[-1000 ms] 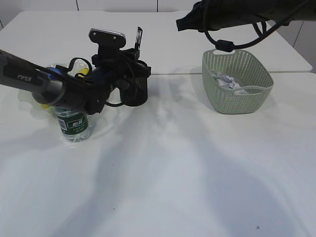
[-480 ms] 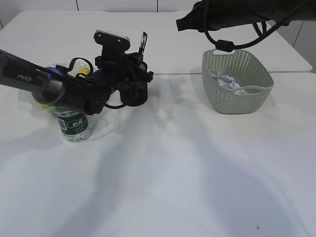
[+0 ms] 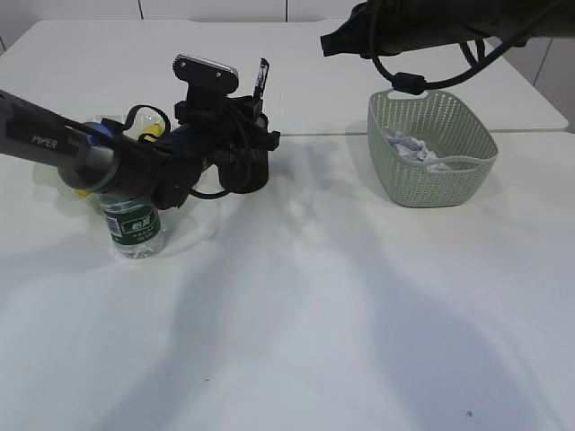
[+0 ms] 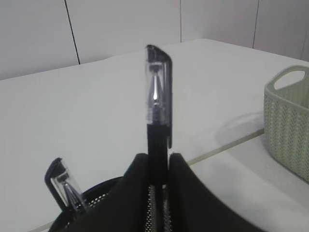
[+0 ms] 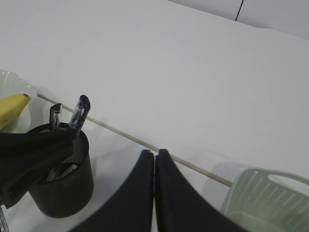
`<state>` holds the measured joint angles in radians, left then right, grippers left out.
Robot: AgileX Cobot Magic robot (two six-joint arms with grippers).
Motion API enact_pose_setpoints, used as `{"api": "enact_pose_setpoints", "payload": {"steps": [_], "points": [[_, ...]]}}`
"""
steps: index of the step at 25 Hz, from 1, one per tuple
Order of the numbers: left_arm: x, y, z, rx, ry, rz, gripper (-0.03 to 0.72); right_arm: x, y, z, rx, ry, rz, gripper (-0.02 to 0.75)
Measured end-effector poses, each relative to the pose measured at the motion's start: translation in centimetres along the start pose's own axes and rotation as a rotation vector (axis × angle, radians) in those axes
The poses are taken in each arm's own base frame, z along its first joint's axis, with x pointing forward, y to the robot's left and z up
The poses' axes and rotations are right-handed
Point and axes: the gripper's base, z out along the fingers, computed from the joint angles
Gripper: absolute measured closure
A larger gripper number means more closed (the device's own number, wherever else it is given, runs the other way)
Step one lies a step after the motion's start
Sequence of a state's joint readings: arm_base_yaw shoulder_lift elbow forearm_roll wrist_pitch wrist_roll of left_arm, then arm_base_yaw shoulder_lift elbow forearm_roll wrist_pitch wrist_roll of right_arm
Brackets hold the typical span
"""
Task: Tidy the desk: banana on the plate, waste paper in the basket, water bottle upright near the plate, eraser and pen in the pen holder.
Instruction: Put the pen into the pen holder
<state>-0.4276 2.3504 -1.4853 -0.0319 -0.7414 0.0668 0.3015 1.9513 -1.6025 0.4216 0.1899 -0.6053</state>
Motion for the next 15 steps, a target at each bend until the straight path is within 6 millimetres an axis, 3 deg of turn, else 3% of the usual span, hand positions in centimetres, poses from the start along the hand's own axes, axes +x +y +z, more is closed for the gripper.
{"api": "enact_pose_setpoints", "payload": {"steps": [9, 15], "points": [[0.0, 0.02, 0.0, -0.002, 0.0, -0.002, 0.505, 0.0, 0.0, 0.0, 0.0, 0.0, 0.0, 0.754], [0.01, 0.1, 0.0, -0.011, 0.001, -0.012, 0.48, 0.0, 0.0, 0.0, 0.0, 0.0, 0.0, 0.754]]}}
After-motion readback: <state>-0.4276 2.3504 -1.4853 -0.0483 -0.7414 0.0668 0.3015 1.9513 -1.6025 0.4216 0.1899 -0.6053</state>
